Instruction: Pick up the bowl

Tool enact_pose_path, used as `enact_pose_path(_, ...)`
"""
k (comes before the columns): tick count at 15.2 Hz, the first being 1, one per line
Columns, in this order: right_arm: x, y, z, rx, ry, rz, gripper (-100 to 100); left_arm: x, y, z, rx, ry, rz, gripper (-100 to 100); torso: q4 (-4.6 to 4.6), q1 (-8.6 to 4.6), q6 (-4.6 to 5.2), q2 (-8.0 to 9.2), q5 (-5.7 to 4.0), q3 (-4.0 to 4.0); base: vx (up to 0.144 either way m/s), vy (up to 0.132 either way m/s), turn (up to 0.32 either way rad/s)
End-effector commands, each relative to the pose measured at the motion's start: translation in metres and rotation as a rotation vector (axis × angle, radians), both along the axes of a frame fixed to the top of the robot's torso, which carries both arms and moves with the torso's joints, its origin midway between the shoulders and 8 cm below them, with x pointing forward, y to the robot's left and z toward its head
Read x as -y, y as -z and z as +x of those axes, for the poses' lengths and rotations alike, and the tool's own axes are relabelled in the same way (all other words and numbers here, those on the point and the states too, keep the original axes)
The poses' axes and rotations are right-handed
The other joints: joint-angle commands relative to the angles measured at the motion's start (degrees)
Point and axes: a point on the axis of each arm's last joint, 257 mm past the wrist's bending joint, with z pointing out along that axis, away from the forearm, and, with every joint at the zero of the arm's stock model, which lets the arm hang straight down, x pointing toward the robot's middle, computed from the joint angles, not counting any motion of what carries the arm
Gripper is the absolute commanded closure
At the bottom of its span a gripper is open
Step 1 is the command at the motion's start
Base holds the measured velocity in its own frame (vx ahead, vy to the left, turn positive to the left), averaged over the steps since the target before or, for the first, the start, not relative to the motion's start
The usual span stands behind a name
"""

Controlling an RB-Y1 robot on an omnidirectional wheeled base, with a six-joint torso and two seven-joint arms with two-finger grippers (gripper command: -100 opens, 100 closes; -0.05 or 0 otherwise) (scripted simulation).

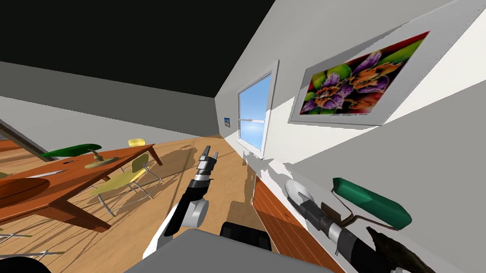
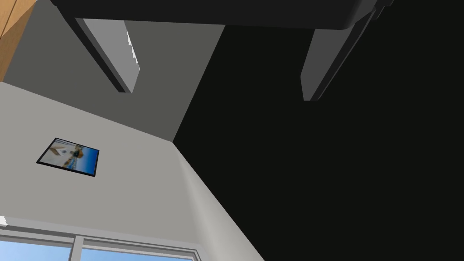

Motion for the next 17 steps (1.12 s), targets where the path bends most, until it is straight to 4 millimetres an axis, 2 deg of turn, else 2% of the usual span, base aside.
enact_pose_path(1, 0.023, 0.026, -0.013, -0.053, -0.012, -0.114, -100, 0.000, 0.000, 0.000, 0.000, 0.000, 0.000, 0, 0.00, 0.00, 0.00, 0.00, 0.00, 0.00, 0.096, 0.098, 0.073)
enact_pose_path(3, 0.024, 0.027, -0.013, -0.054, -0.027, -0.143, -100, 0.000, 0.000, 0.000, 0.000, 0.000, 0.000, 0, 0.00, 0.02, -0.01, -0.03, 0.00, -0.01, 0.081, 0.084, 0.040)
enact_pose_path(4, 0.043, 0.045, -0.024, -0.093, -0.042, -0.228, -100, 0.000, 0.000, 0.000, 0.000, 0.000, 0.000, 0, 0.01, -0.05, 0.01, 0.04, -0.01, 0.02, 0.058, 0.063, 0.049)
enact_pose_path(5, 0.043, 0.045, -0.024, -0.093, -0.046, -0.236, -100, 0.000, 0.000, 0.000, 0.000, 0.000, 0.000, 0, 0.02, -0.09, 0.00, 0.09, -0.02, 0.05, 0.065, 0.065, 0.052)
enact_pose_path(6, 0.061, 0.061, -0.036, -0.131, -0.057, -0.310, -100, 0.000, 0.000, 0.000, 0.000, 0.000, 0.000, 0, 0.02, -0.11, 0.01, 0.10, -0.03, 0.06, 0.073, 0.086, 0.081)
enact_pose_path(7, 0.063, 0.061, -0.036, -0.131, -0.067, -0.328, -100, 0.000, 0.000, 0.000, 0.000, 0.000, 0.000, 0, 0.02, -0.07, 0.00, 0.09, -0.02, 0.05, 0.085, 0.089, 0.060)
enact_pose_path(8, 0.082, 0.075, -0.048, -0.170, -0.079, -0.397, -100, 0.000, 0.000, 0.000, 0.000, 0.000, 0.000, 0, 0.02, -0.04, 0.00, 0.06, -0.02, 0.04, 0.101, 0.095, 0.057)
enact_pose_path(9, 0.083, 0.076, -0.049, -0.170, -0.091, -0.418, -100, 0.000, 0.000, 0.000, 0.000, 0.000, 0.000, 0, 0.01, -0.01, 0.01, 0.02, 0.00, 0.02, 0.088, 0.082, 0.041)
enact_pose_path(10, 0.102, 0.088, -0.061, -0.208, -0.104, -0.484, -100, 0.000, 0.000, 0.000, 0.000, 0.000, 0.000, 0, 0.01, -0.03, 0.01, 0.03, -0.01, 0.01, 0.090, 0.087, 0.075)
enact_pose_path(11, 0.104, 0.088, -0.062, -0.207, -0.116, -0.505, -100, 0.000, 0.000, 0.000, 0.000, 0.000, 0.000, 0, 0.00, -0.02, 0.00, 0.02, -0.01, 0.01, 0.084, 0.091, 0.058)
enact_pose_path(12, 0.124, 0.098, -0.075, -0.245, -0.134, -0.573, -100, 0.000, 0.000, 0.000, 0.000, 0.000, 0.000, 0, 0.01, -0.01, 0.00, 0.03, 0.00, 0.02, 0.088, 0.102, 0.064)
enact_pose_path(13, 0.125, 0.099, -0.075, -0.245, -0.143, -0.589, -100, 0.000, 0.000, 0.000, 0.000, 0.000, 0.000, 0, 0.01, 0.02, 0.00, 0.02, 0.00, 0.02, 0.085, 0.090, 0.041)
enact_pose_path(14, 0.145, 0.107, -0.089, -0.282, -0.163, -0.656, -100, 0.000, 0.000, 0.000, 0.000, 0.000, 0.000, 0, 0.01, 0.01, 0.00, 0.03, 0.00, 0.01, 0.077, 0.088, 0.071)
enact_pose_path(15, 0.146, 0.108, -0.089, -0.282, -0.173, -0.670, -100, 0.000, 0.000, 0.000, 0.000, 0.000, 0.000, 0, 0.01, 0.00, 0.01, 0.05, 0.00, 0.03, 0.068, 0.084, 0.054)
enact_pose_path(16, 0.166, 0.115, -0.103, -0.318, -0.195, -0.735, -100, 0.000, 0.000, 0.000, 0.000, 0.000, 0.000, 0, 0.02, -0.01, 0.01, 0.09, 0.00, 0.05, 0.086, 0.078, 0.055)
enact_pose_path(17, 0.167, 0.115, -0.103, -0.318, -0.203, -0.747, -100, 0.000, 0.000, 0.000, 0.000, 0.000, 0.000, 0, 0.02, -0.03, 0.01, 0.07, 0.00, 0.04, 0.081, 0.075, 0.045)
